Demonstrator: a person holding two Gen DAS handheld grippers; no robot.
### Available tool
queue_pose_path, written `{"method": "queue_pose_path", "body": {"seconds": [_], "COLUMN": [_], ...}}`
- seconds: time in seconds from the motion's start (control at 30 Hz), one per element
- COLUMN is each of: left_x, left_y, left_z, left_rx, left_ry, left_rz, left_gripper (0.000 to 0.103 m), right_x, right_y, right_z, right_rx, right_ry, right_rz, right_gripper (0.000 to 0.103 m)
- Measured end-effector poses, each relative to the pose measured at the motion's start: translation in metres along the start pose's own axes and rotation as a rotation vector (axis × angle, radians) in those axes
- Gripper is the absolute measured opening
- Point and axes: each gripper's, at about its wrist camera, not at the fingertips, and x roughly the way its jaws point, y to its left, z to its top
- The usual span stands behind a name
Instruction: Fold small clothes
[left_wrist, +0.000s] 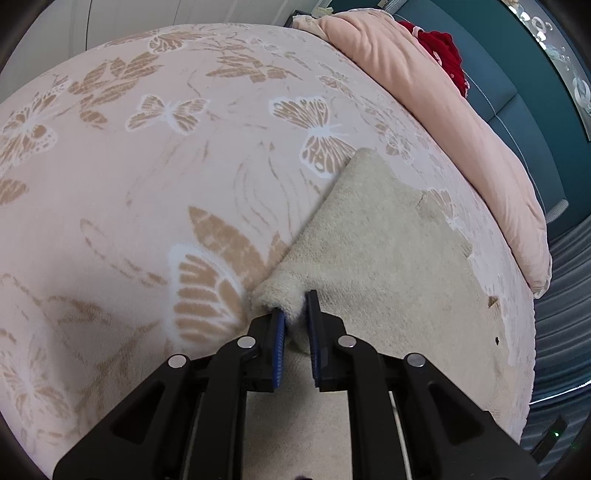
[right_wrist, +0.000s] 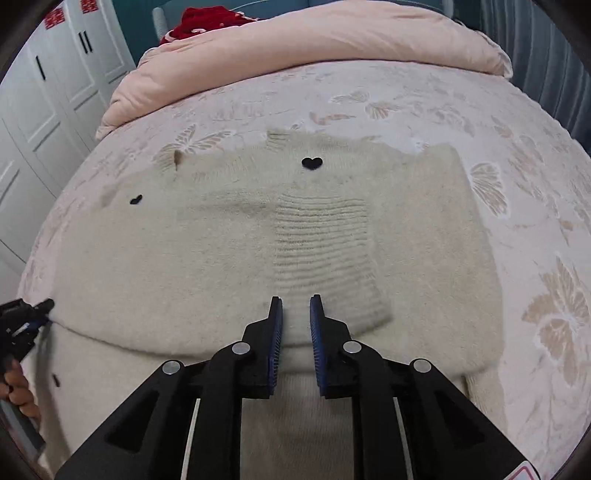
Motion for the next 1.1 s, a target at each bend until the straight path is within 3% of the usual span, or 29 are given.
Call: {"method": "queue_pose_path", "body": {"seconds": [0.07,0.1,0.17,0.23,0.37,0.47,0.53,0.7,0.83,0.9,0.93,0.97,1.0,1.03,1.07,1.1], "left_x": [-0.017,-0.03,-0.061,-0.089,-0.131,-0.152,-0.165,-0.159,-0.15,-0.147,-0.147,-0.147,-0.146,-0.145,-0.143,-0.142], "left_y": [0.007,0.013,0.029,0.051,0.1,0.128,0.131,0.105,0.093,0.092,0.091,0.089,0.086,0.084,0.082,0.083], "left_z": [-0.003,-0.007,-0.02,-0.04,-0.098,-0.145,-0.168,-0.194,-0.19,-0.183,-0.179,-0.177,-0.175,-0.174,-0.174,-0.173], "left_rx": [-0.027,-0.022,0.007,0.054,0.136,0.126,0.145,0.227,0.209,0.175,0.159,0.151,0.152,0.16,0.17,0.167], "left_ry": [0.021,0.014,-0.012,-0.011,0.068,0.121,0.091,0.104,0.099,0.114,0.121,0.141,0.165,0.175,0.187,0.203], "left_rz": [-0.043,-0.044,-0.025,-0.016,0.018,-0.004,-0.021,-0.004,0.013,-0.028,-0.057,-0.098,-0.122,-0.113,-0.101,-0.094], "left_gripper": [0.023,0.039,0.063,0.067,0.089,0.091,0.094,0.098,0.098,0.096,0.09,0.072,0.051,0.042,0.024,0.013], "right_x": [-0.038,-0.057,-0.091,-0.118,-0.148,-0.156,-0.157,-0.15,-0.14,-0.137,-0.137,-0.136,-0.134,-0.132,-0.13,-0.13], "right_y": [-0.007,-0.013,-0.029,-0.052,-0.096,-0.11,-0.107,-0.086,-0.083,-0.087,-0.089,-0.09,-0.09,-0.09,-0.091,-0.093], "right_z": [-0.014,-0.027,-0.062,-0.107,-0.206,-0.262,-0.283,-0.281,-0.266,-0.262,-0.26,-0.259,-0.257,-0.255,-0.254,-0.252], "right_rx": [0.047,0.06,0.085,0.118,0.241,0.295,0.302,0.281,0.354,0.415,0.437,0.446,0.441,0.43,0.429,0.443], "right_ry": [-0.039,-0.061,-0.081,-0.068,0.021,0.079,0.093,0.035,0.003,-0.005,-0.008,-0.01,-0.001,0.02,0.041,0.051], "right_rz": [0.074,0.079,0.03,0.005,-0.017,-0.002,0.013,0.055,0.102,0.135,0.156,0.173,0.178,0.174,0.172,0.195], "right_gripper": [0.032,0.053,0.066,0.067,0.069,0.069,0.073,0.086,0.086,0.086,0.081,0.073,0.049,0.016,0.012,0.011]}}
